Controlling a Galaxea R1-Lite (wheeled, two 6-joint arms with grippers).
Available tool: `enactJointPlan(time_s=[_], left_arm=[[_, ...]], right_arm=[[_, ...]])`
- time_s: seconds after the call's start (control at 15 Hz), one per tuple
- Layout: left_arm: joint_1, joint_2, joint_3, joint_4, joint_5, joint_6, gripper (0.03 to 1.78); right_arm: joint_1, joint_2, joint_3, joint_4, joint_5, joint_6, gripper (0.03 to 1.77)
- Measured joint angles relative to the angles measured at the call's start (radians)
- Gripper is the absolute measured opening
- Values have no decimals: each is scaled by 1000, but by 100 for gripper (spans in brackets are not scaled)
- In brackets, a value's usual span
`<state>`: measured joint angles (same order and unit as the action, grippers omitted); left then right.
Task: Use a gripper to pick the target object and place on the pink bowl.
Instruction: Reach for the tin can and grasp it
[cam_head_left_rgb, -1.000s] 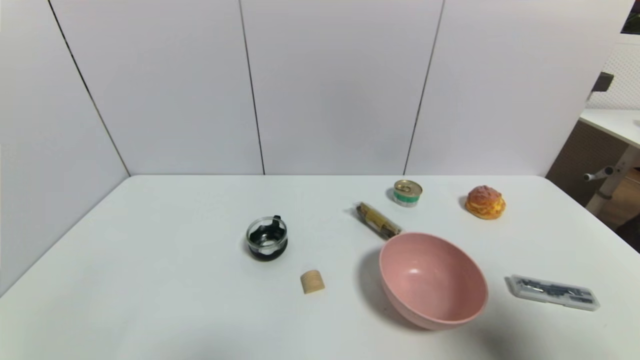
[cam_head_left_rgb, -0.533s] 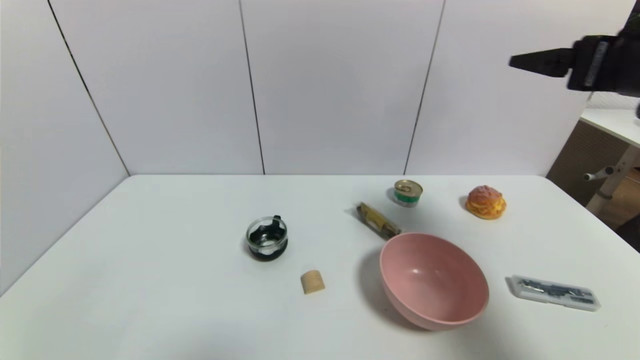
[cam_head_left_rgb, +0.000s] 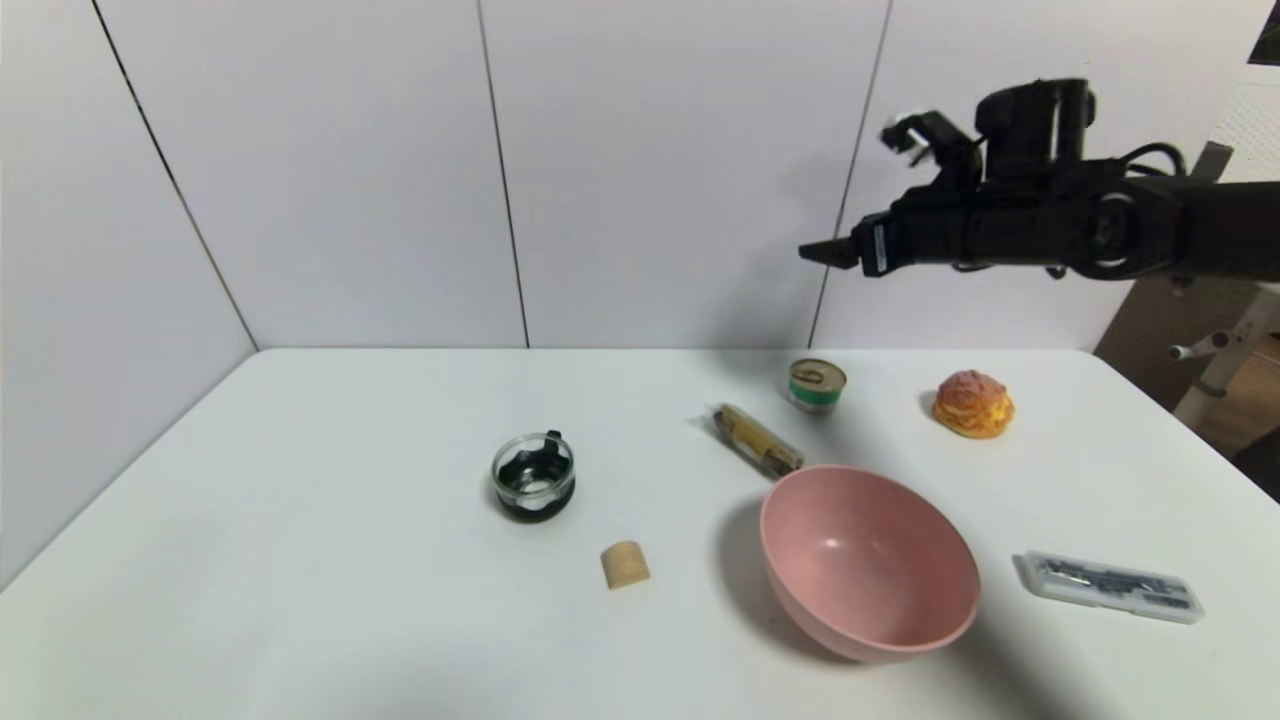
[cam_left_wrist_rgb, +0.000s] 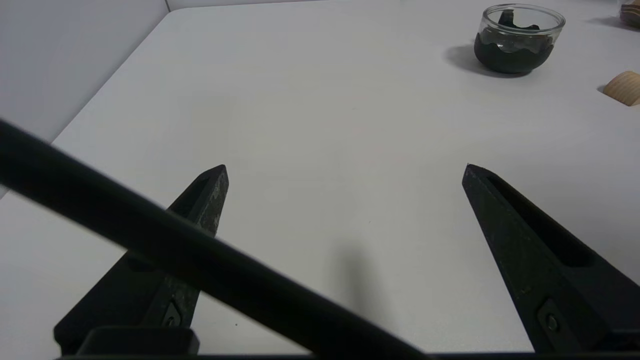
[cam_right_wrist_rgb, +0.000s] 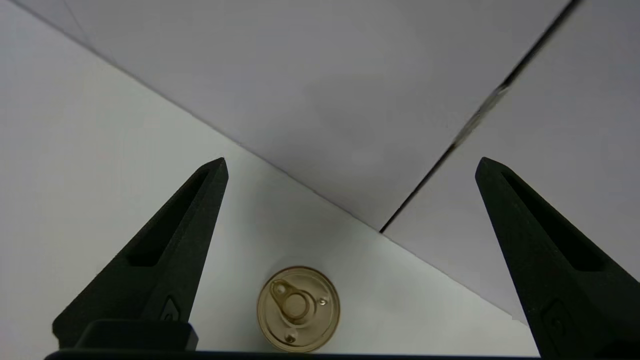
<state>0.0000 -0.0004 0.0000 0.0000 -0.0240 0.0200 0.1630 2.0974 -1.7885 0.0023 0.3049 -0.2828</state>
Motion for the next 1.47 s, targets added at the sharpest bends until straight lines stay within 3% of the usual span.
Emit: enactJointPlan(time_s=[0.2,0.53,1.47], left_arm=[[0,0,0,0,0,0,169],[0,0,0,0,0,0,169],[0,0,0,0,0,0,169]], right_arm=[[16,83,-26,128,1,-10,171],[23,122,-36,362,-3,-95,171],[3,231,-141,369,-31,-99,171]])
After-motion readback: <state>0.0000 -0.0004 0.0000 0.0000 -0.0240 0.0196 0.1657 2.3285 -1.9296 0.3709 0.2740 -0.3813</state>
